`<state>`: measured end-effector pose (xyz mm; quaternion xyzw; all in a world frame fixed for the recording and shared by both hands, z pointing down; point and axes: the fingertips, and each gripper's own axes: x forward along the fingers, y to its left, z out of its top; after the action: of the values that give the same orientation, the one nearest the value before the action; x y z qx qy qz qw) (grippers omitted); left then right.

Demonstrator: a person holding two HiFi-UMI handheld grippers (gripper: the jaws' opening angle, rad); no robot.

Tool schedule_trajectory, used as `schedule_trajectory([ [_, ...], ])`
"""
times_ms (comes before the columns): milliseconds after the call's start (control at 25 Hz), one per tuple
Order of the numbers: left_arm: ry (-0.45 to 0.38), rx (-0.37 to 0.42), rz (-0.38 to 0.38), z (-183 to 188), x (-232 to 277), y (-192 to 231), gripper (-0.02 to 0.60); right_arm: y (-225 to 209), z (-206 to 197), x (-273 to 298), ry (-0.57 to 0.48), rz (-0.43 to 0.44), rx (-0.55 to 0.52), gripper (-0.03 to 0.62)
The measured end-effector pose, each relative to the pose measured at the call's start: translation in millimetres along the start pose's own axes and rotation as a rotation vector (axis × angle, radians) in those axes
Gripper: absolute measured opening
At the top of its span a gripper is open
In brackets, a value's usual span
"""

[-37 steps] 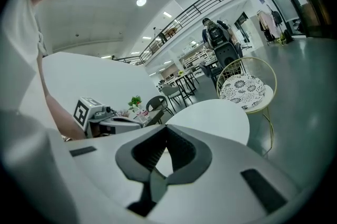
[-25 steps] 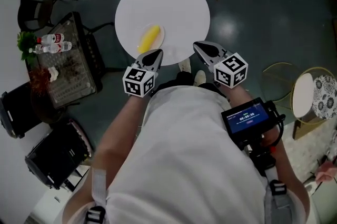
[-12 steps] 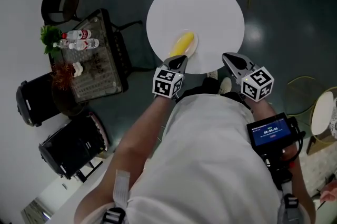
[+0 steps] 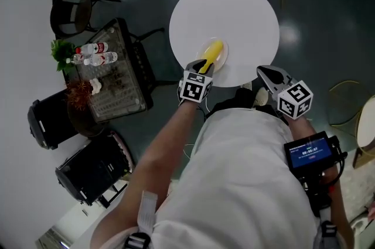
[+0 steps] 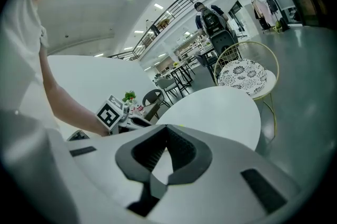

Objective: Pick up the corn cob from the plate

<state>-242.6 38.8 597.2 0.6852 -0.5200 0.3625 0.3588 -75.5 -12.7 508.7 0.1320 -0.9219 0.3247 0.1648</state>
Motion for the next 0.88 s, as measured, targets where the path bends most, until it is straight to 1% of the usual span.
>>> schedule_trajectory([
  [160, 0.059, 0.056, -0.001, 3, 9, 3, 0.142, 3, 4, -11, -0.010, -0.022, 0.007, 0.008],
  [320, 0.127, 0.068, -0.016, 4, 26, 11, 0.215, -6, 1, -12, -0.017, -0.046, 0.024, 0.008],
  [440, 0.185, 0.081, -0.030, -1, 35, 15, 0.245, -8, -1, -16, -0.022, -0.067, 0.036, 0.008],
  [600, 0.267, 0.109, -0.044, -10, 49, 19, 0.250, -14, -5, -20, -0.028, -0.088, 0.048, 0.008],
  [680, 0.292, 0.112, -0.066, -14, 59, 18, 0.250, -17, -7, -22, -0.030, -0.099, 0.056, 0.008],
  [880, 0.336, 0.129, -0.082, -17, 68, 22, 0.250, -24, -6, -25, -0.045, -0.128, 0.073, 0.008],
])
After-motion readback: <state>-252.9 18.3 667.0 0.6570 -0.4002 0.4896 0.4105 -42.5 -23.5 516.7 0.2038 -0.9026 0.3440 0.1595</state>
